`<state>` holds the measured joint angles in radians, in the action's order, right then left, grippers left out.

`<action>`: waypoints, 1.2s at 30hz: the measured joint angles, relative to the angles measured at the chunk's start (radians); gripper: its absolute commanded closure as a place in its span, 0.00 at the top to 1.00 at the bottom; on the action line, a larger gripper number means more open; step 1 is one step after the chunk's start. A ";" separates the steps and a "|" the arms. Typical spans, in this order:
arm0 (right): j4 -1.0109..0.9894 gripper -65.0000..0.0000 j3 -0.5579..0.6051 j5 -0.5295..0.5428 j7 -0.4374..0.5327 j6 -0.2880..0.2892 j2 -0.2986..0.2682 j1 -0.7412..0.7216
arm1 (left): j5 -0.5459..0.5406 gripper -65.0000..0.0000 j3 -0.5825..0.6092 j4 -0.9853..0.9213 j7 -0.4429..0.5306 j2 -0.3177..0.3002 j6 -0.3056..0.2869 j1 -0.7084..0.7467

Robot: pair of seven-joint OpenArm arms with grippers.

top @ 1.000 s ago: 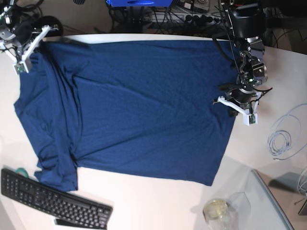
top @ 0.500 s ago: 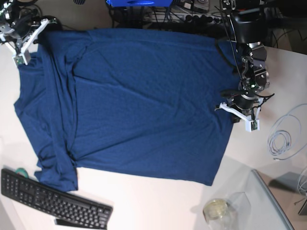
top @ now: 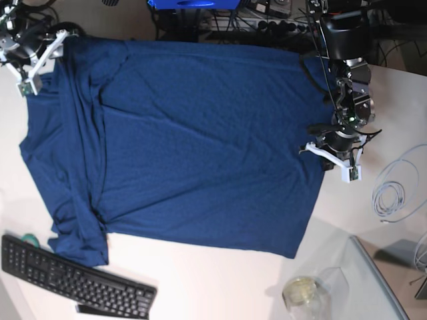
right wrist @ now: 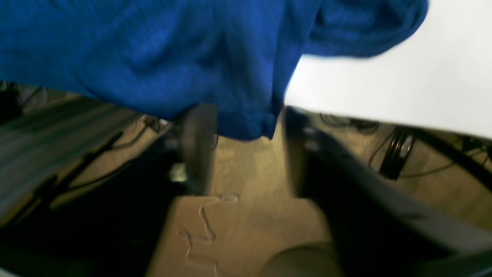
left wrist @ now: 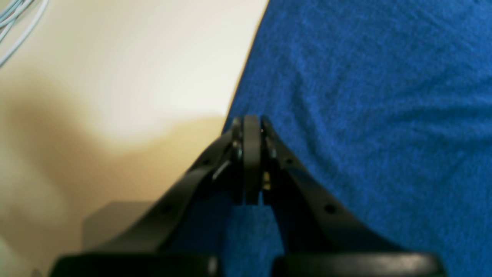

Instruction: Layout the t-shirt on the table in an organized manner, then fold the t-shirt properly

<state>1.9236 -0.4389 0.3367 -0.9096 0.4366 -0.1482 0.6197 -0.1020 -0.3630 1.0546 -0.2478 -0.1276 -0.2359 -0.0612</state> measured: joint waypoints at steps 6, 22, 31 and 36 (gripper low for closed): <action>-0.182 0.50 -0.084 -0.006 0.013 0.006 -0.023 -0.286 | 0.000 0.00 0.066 0.000 0.002 -0.002 0.007 -0.002; -1.065 0.05 0.174 0.013 0.336 0.008 -0.249 -0.747 | -0.005 0.00 0.188 -0.188 0.049 -0.007 0.100 -0.117; -1.482 0.05 0.330 0.019 0.690 0.018 -0.304 -0.980 | -0.009 0.00 0.189 -0.459 0.218 0.003 0.102 -0.282; -1.661 0.06 0.444 -0.001 0.797 0.007 -0.317 -1.109 | -0.007 0.00 0.189 -0.642 0.314 0.006 0.102 -0.394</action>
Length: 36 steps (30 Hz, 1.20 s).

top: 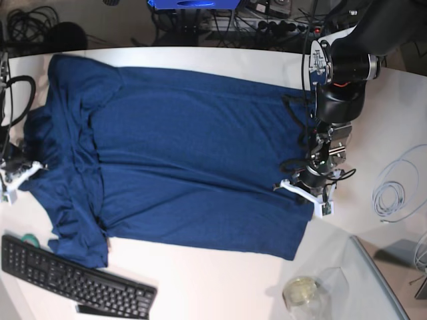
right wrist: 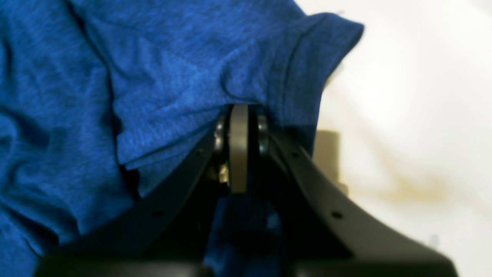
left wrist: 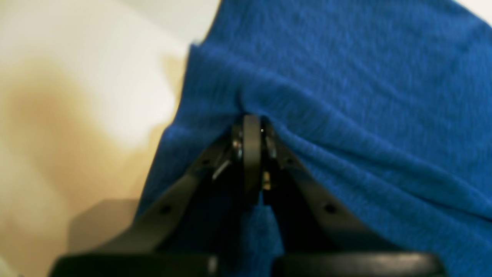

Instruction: Layout the t-shirt on the table in an organized manner, then fold the t-shirt properly

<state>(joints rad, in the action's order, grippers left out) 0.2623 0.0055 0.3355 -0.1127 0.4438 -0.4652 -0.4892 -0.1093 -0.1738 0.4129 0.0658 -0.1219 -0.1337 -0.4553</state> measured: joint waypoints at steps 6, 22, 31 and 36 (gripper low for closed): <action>-0.041 0.05 0.040 -0.008 0.023 -0.010 -0.012 -0.066 | 0.002 0.00 -0.009 -0.003 -0.032 0.033 0.004 -0.043; 1.012 0.65 -0.326 0.000 -0.484 -0.005 0.105 0.454 | -0.005 0.00 -0.204 0.870 -0.327 0.035 -0.019 0.419; 0.893 0.71 -0.329 -0.010 -0.493 -0.010 0.150 0.496 | 0.002 0.00 -0.305 0.940 -0.340 0.016 -0.135 0.636; 0.861 0.70 -0.326 -0.005 -0.491 -0.010 0.155 0.496 | 0.005 0.00 -0.402 0.940 -0.346 0.016 -0.212 0.674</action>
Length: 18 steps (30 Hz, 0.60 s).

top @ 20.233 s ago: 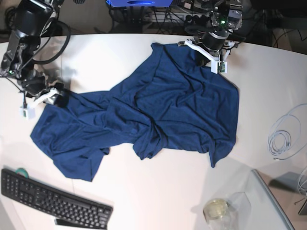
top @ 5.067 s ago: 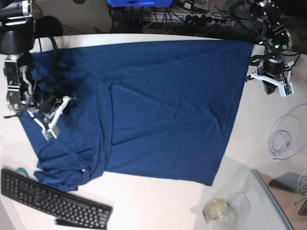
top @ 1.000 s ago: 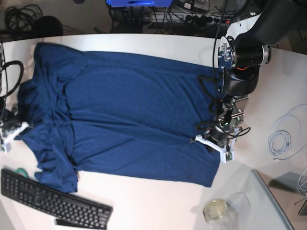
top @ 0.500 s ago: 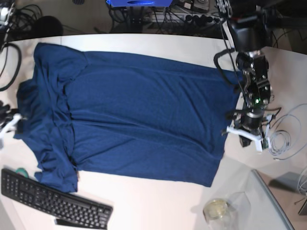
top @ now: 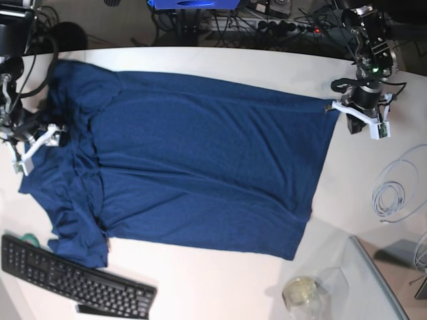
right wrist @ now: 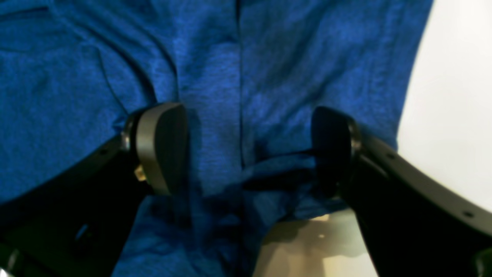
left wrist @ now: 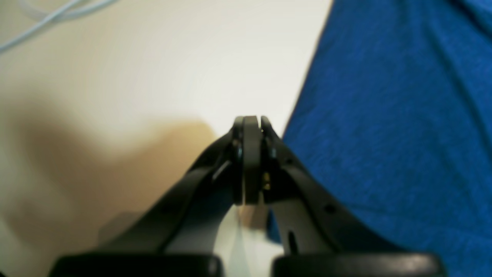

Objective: Layout the t-shirt on the table in an organized manner, then fold the t-shirt properly
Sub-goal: 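Grasp the shirt corners with both grippers and stretch them apart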

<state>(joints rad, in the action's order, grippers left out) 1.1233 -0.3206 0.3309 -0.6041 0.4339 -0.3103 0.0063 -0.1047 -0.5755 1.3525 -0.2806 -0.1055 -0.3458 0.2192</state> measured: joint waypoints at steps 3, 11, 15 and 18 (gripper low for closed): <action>0.002 0.70 0.000 -0.002 -0.001 0.000 -0.002 0.010 | -0.002 0.00 -0.035 0.000 0.004 0.000 -0.037 -0.009; 0.041 0.36 0.074 0.001 0.002 0.000 -0.002 0.053 | -0.002 0.00 -0.053 -0.001 0.002 0.000 -0.038 -0.006; 0.105 0.02 0.077 0.003 -0.008 0.003 0.010 0.098 | -0.001 0.00 -0.051 -0.002 0.003 -0.001 -0.037 -0.008; 0.154 0.02 0.072 0.002 -0.009 0.003 0.015 0.119 | -0.002 0.00 -0.051 -0.002 0.003 0.002 -0.037 -0.008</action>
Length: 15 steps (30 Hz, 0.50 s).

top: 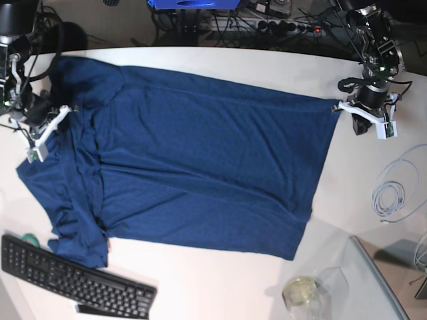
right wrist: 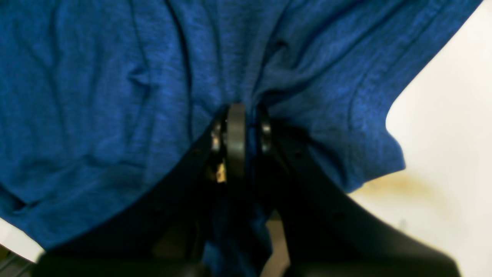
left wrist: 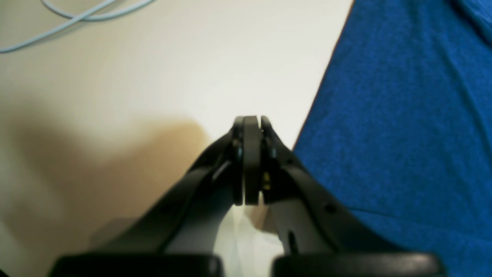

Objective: Layout the t-shirt on the table in an organized manner, then fold the t-shirt properly
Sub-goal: 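Grasp the shirt corners with both grippers and stretch them apart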

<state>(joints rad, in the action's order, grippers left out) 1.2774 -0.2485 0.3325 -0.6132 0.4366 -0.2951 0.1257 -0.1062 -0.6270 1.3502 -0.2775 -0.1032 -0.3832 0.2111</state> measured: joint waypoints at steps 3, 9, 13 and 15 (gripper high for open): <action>0.013 0.18 0.000 0.004 0.004 0.000 0.000 0.005 | 0.000 0.00 0.000 0.000 0.000 -0.002 0.000 0.000; 0.023 0.46 0.000 0.001 -0.019 0.000 0.002 0.021 | 0.000 0.00 0.000 0.000 0.000 -0.001 0.000 0.000; 0.070 0.46 0.000 -0.003 -0.023 -0.003 0.002 0.042 | 0.000 0.00 0.000 0.000 0.000 -0.002 0.000 0.000; 0.107 0.46 0.000 0.000 -0.023 -0.003 0.002 0.059 | 0.000 0.00 0.000 0.000 0.000 -0.002 0.000 0.000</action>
<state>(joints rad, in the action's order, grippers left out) 1.3842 -0.2485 0.3328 -0.6357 0.4339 -0.2932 0.1848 -0.1062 -0.6270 1.3499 -0.2775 -0.1051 -0.3828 0.2111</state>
